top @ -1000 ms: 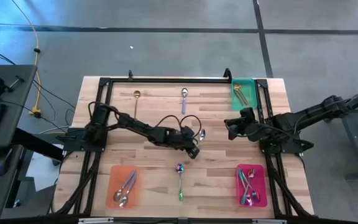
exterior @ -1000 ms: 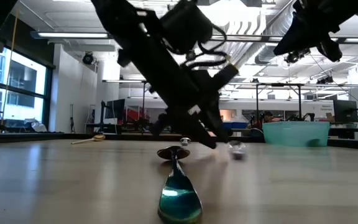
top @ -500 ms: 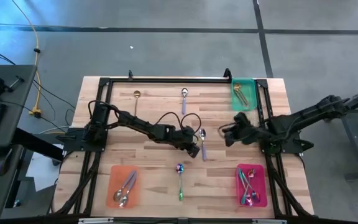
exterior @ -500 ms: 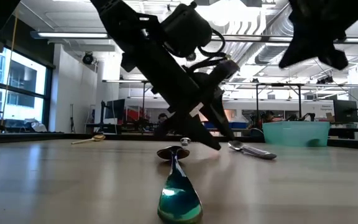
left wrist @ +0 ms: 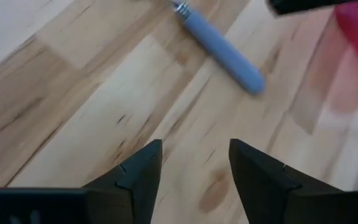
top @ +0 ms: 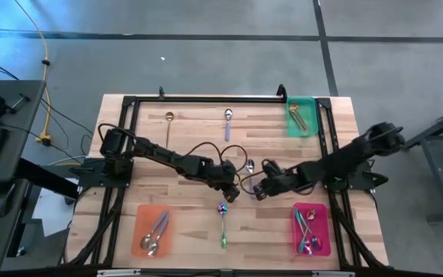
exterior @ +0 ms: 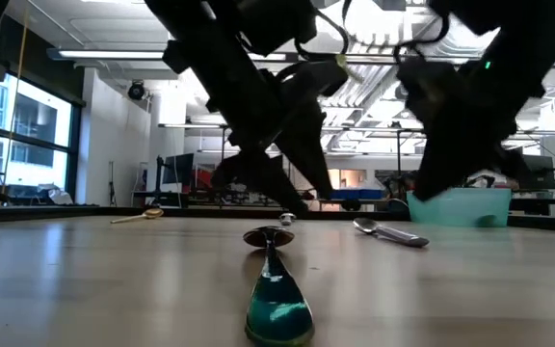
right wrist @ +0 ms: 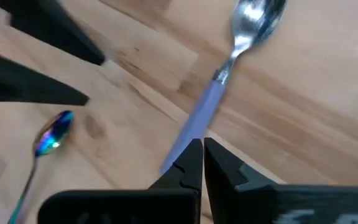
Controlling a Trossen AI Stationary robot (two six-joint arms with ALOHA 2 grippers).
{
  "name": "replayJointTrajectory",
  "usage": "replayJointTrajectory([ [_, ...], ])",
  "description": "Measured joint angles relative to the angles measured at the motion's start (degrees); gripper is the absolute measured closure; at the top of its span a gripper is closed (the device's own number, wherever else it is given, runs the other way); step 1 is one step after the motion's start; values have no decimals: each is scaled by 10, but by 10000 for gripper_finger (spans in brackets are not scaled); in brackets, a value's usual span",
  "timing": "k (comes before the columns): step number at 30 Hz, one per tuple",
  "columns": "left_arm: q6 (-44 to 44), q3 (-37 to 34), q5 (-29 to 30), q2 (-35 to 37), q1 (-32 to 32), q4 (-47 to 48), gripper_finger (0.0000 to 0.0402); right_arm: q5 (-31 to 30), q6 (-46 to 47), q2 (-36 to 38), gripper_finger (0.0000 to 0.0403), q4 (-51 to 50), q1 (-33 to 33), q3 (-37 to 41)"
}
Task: Sort silverware by color (type)
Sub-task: Put the purple spoon into the orange bin
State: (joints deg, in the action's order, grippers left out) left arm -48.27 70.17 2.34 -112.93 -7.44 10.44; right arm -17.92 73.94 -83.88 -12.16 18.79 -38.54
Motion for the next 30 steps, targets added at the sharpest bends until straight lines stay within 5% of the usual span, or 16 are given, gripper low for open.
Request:
replayJointTrajectory([
  [19, -56, -143, -35, 73, 2, -147, 264, 29, 15, -142, 403, 265, -19, -2],
  [23, -26, -128, -23, 78, 20, -155, 250, 14, 2, -95, 403, 257, -14, -4],
  [30, 8, -80, -16, 56, 44, -168, 236, -112, -8, 79, 403, 65, 34, 0],
])
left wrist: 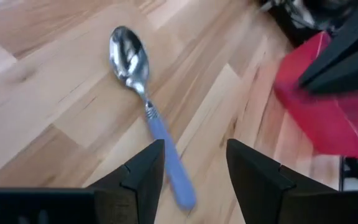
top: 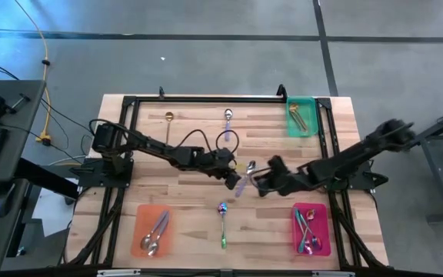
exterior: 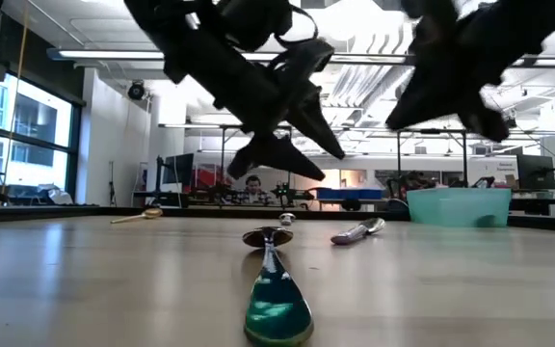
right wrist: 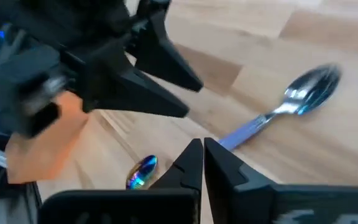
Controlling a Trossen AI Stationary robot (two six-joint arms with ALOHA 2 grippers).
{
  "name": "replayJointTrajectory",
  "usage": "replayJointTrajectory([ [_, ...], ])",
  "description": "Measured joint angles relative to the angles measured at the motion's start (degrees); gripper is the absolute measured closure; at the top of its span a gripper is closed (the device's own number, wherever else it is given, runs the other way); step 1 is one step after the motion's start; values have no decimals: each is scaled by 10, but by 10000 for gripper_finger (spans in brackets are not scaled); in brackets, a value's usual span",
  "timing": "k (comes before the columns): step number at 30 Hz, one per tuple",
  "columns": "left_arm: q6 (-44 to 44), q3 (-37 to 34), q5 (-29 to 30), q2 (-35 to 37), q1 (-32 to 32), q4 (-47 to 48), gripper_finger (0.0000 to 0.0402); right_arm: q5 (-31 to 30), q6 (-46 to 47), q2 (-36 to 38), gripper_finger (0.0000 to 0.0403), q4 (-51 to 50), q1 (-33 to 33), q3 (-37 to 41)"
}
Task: Sort silverware by color (type)
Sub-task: Put the purple spoon into the orange bin
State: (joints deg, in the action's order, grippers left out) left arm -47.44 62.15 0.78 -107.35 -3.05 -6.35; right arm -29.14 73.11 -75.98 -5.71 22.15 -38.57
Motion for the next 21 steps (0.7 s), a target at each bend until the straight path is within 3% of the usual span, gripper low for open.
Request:
replayJointTrajectory([
  [6, 26, 55, -16, -33, 3, 32, 236, -24, -56, 135, 403, -160, 17, 0],
  [11, 41, 106, 22, -65, 0, 78, 232, -55, -93, 219, 403, -228, 21, 0],
  [13, 41, 121, 37, -67, 0, 125, 225, -70, -106, 240, 403, -233, 19, -1],
  [21, 21, 172, 53, -116, 6, 132, 191, -84, -141, 286, 403, -265, 6, 0],
])
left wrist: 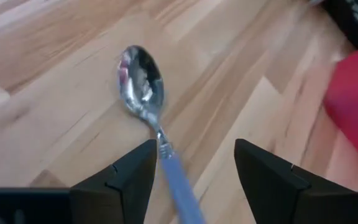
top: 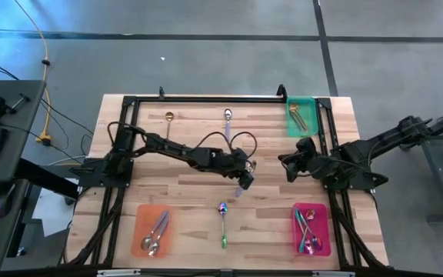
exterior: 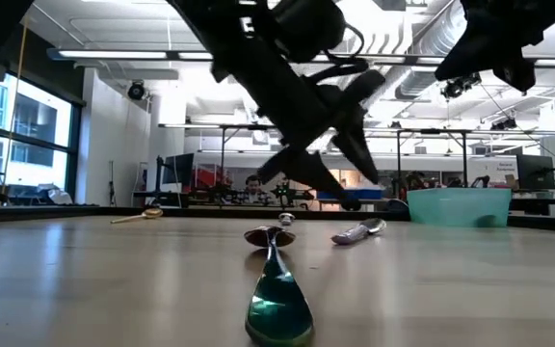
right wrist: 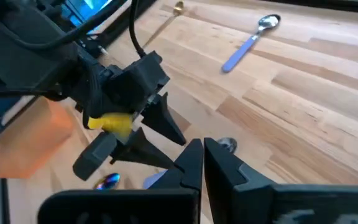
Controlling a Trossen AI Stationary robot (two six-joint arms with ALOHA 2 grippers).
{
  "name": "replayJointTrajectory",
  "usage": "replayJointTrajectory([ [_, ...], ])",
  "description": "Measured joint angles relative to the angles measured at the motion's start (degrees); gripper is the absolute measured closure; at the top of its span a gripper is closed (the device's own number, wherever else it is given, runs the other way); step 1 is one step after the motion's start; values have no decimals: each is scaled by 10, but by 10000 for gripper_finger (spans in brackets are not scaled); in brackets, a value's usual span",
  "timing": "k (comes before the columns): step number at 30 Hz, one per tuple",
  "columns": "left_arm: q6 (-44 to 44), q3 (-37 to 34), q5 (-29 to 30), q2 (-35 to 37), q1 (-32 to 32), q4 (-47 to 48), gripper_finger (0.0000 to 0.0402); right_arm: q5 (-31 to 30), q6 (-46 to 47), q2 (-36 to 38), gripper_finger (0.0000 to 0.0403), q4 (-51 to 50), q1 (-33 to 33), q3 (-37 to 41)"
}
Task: Sort silverware by color (type)
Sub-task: Put the purple spoon into the orange bin
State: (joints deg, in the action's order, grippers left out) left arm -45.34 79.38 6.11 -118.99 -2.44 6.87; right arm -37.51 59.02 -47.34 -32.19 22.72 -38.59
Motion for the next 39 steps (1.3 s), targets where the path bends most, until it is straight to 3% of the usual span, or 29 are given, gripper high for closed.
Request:
replayJointTrajectory([
  [17, 33, 24, 15, -72, 1, 11, 197, -14, 8, -6, 403, -13, -6, 0],
  [23, 97, 25, 9, -74, 7, 56, 262, -15, 15, -6, 403, -9, -6, 0],
  [30, 185, 26, -39, -69, 23, 137, 347, -21, 24, -6, 403, -10, -6, 0],
  [35, 230, 24, -49, -52, 27, 177, 378, -27, 24, -6, 403, -9, -6, 0],
  [39, 248, 22, -74, -43, 31, 204, 380, -33, 24, -6, 403, -5, -6, 0],
])
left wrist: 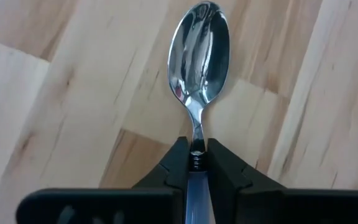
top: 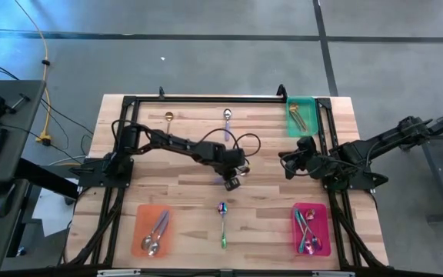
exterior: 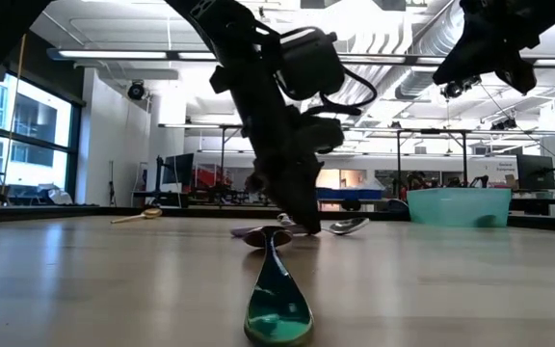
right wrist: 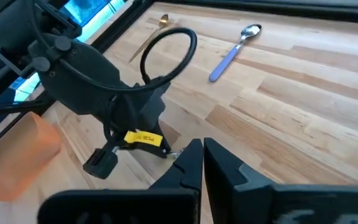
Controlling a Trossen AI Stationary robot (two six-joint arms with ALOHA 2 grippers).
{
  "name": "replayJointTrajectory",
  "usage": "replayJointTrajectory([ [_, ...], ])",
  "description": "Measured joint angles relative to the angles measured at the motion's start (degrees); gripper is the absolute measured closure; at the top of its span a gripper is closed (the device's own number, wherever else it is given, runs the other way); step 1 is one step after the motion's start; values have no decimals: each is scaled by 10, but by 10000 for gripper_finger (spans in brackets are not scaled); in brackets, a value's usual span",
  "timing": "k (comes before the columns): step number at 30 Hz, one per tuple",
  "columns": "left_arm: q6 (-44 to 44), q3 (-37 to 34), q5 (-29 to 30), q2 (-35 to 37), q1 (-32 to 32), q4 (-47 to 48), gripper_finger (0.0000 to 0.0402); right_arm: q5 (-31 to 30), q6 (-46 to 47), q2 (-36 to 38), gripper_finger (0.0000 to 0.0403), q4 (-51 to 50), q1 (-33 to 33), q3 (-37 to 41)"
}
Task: Sort silverware by color (type)
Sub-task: Put the purple spoon into the orange bin
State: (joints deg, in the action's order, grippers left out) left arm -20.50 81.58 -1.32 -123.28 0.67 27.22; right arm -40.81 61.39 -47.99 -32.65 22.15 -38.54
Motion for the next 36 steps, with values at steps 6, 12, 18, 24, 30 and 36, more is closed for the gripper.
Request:
replayJointTrajectory([
  [6, 16, -2, -17, 22, 5, 46, 380, -8, -6, 0, 403, 6, 0, 0],
  [12, 17, -6, -18, 54, 9, 94, 387, -9, -19, 0, 403, 7, 0, 0],
  [18, 22, -5, -16, 84, 9, 144, 396, -9, -30, 0, 403, 8, 0, 0],
  [24, 7, -4, -2, 104, 9, 149, 398, -9, -38, 0, 403, 8, 0, 0],
  [30, 1, -4, 28, 104, 9, 147, 379, -9, -45, 0, 403, 8, 0, 0],
  [36, -40, -3, 36, 82, 26, 142, 294, -9, -49, 0, 403, 8, 0, 0],
])
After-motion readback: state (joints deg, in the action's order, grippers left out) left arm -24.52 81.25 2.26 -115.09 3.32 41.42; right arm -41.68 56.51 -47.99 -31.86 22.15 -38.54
